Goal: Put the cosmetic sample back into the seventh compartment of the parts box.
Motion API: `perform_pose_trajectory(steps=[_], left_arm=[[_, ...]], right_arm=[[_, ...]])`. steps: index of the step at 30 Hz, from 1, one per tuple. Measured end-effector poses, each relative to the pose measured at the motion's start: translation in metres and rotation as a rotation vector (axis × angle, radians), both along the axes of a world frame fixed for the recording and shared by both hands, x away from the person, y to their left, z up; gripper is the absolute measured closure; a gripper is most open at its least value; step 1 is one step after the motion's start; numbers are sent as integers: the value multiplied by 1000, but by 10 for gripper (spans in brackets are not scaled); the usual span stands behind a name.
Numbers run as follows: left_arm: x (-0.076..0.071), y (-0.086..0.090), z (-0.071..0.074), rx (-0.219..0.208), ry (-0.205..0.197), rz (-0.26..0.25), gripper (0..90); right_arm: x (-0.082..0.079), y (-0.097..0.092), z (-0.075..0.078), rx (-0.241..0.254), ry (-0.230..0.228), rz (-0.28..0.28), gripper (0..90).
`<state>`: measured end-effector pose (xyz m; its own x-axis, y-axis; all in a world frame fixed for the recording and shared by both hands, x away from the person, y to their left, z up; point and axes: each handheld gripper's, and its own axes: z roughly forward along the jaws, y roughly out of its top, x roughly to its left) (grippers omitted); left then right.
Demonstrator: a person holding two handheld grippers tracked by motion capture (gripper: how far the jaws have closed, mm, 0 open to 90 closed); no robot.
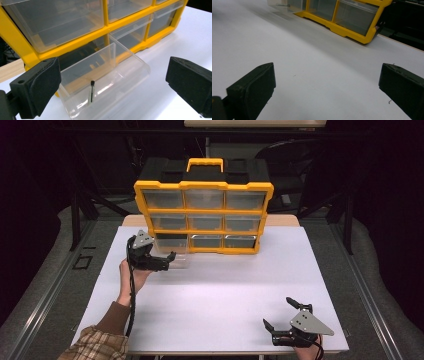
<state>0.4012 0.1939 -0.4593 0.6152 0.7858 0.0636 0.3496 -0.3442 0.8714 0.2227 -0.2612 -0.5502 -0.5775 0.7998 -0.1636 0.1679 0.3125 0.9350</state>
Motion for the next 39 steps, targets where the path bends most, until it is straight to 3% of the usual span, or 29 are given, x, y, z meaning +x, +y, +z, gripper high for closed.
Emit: perform_pose_trajectory(steps=[17, 25, 39], left_arm=[[-54, 17, 10, -7, -50, -18, 1], [-76, 24, 3, 18, -47, -24, 0], [-104, 39, -20, -2, -50, -11, 0]], right_arm=[[0, 1, 0, -2, 0, 0, 2], [0, 1, 0, -6, 0, 1, 2], [1, 2, -1, -4, 1, 4, 2]])
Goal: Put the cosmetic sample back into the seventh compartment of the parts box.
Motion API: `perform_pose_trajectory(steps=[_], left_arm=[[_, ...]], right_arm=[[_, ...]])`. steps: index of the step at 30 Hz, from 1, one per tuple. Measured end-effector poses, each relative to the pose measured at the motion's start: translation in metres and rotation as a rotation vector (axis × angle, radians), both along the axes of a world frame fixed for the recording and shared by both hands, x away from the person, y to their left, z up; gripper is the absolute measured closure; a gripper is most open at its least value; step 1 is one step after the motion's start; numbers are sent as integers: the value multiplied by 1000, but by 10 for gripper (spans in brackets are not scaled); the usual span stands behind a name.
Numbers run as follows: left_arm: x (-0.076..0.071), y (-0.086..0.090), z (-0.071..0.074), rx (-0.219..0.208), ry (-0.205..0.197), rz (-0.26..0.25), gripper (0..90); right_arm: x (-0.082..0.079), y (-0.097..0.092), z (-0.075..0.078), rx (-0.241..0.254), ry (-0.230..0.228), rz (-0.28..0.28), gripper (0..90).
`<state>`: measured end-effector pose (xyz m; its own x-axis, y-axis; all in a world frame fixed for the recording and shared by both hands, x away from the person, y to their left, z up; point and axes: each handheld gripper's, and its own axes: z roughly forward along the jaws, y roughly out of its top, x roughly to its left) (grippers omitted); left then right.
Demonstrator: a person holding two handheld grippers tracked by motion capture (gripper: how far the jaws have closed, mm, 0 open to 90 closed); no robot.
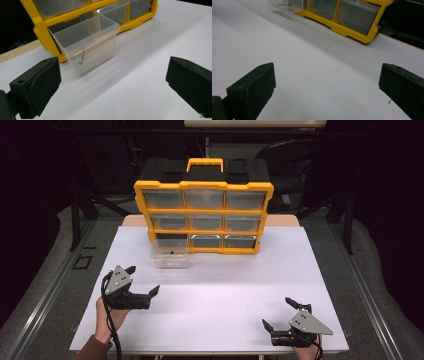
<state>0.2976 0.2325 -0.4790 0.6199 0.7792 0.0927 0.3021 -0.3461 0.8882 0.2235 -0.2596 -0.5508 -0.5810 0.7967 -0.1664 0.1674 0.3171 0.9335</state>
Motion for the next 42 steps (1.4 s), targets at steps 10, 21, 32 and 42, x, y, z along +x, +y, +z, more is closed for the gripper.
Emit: perform_pose_trajectory(steps=[10, 21, 32, 42], left_arm=[[-17, 8, -19, -20, -14, 13, 1], [-30, 15, -46, -44, 12, 34, 0], [-45, 20, -77, -43, 23, 40, 0], [-44, 21, -78, -50, 31, 42, 0]], right_arm=[[0, 1, 0, 1, 2, 2, 2], [0, 2, -1, -6, 10, 3, 2], [0, 2, -1, -7, 10, 6, 2], [0, 2, 0, -10, 4, 9, 2]])
